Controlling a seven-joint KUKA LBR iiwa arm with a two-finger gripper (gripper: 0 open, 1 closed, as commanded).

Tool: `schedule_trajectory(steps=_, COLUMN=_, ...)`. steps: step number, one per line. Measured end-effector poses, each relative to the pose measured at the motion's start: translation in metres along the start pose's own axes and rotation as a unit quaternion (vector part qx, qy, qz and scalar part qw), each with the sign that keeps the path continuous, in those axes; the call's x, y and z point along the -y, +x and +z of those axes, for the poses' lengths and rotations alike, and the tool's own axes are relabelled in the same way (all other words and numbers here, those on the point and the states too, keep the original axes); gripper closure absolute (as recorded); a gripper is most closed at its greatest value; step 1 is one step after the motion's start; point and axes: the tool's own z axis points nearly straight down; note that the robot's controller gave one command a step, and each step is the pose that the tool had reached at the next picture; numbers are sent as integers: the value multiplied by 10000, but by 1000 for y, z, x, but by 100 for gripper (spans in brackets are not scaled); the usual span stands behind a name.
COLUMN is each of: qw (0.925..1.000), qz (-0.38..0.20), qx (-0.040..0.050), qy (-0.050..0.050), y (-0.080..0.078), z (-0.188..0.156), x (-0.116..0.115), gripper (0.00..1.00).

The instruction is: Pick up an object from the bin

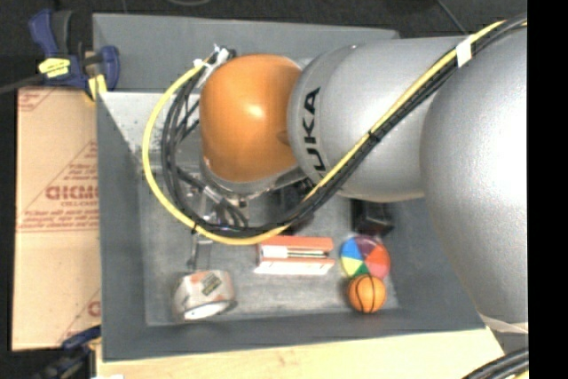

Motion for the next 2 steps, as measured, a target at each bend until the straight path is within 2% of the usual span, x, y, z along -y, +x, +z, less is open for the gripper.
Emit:
schedule_trajectory(steps=1, qw=9982, qz=-605, qx=37, qy=-5, y=9, z=29, x=4, gripper=0)
schedule_trajectory(steps=2, qw=9808, qz=-1949, qx=43, qy=-4, y=45, z=53, x=19, gripper=0)
